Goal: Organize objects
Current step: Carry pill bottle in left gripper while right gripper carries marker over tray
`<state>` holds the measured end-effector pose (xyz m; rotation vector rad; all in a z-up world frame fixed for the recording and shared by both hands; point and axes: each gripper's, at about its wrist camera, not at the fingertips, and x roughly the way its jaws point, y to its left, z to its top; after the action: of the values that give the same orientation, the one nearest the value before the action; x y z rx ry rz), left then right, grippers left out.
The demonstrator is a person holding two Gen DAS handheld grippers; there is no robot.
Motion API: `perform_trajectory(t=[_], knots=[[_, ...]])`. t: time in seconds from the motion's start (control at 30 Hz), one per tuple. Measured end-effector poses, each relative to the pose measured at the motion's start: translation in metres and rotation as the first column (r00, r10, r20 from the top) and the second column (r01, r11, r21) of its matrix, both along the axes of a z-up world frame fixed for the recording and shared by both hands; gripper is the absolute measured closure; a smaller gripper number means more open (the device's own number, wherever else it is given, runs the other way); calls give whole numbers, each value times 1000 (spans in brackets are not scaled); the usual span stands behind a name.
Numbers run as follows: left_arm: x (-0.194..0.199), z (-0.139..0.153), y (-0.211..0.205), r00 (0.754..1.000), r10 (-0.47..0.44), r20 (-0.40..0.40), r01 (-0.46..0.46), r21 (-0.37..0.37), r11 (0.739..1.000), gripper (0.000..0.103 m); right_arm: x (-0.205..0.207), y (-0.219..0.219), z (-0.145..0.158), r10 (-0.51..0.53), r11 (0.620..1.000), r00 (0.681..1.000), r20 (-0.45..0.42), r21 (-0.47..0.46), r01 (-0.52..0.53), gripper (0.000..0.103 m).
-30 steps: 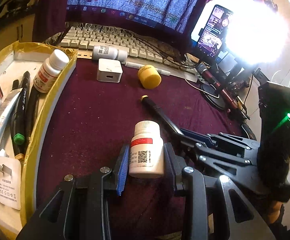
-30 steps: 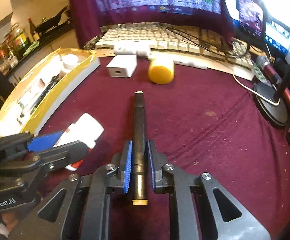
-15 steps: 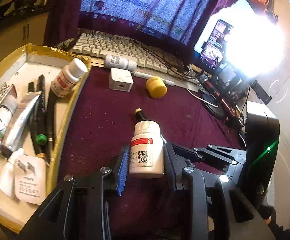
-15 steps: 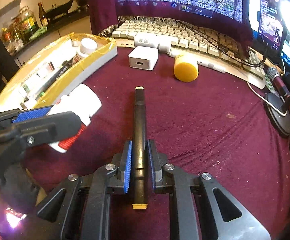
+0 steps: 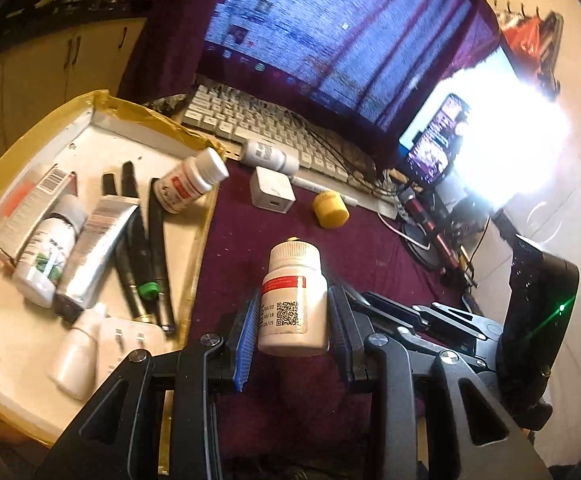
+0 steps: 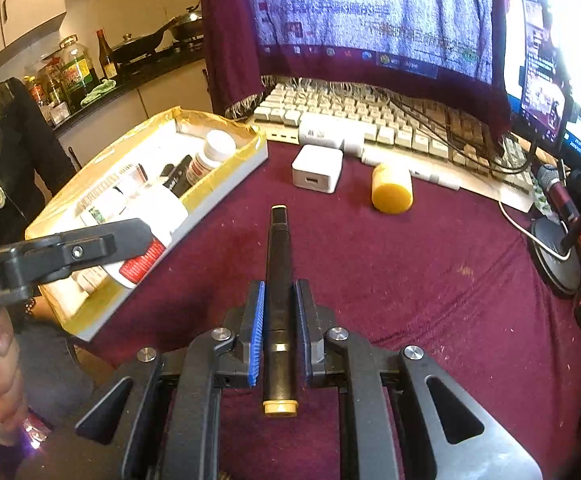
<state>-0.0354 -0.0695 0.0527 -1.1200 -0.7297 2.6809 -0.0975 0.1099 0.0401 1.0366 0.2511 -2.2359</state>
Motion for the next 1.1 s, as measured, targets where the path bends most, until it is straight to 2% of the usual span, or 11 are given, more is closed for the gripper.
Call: perform_trajectory(t=[0.37,0.67,1.1], knots=[[4,-4,-29,998,56,1,-56,22,998,73,5,-14,13,22,1000,999,-25,-17,-23,90],[15,-8,-58,992,123,9,-123,22,992,73,15,-43,21,94,995,994,-48,-32,-96,90],[26,-20,-89,980,195,43,-196,4,981,73,8,-102,8,177,984,983,-37,-5,-177,90]])
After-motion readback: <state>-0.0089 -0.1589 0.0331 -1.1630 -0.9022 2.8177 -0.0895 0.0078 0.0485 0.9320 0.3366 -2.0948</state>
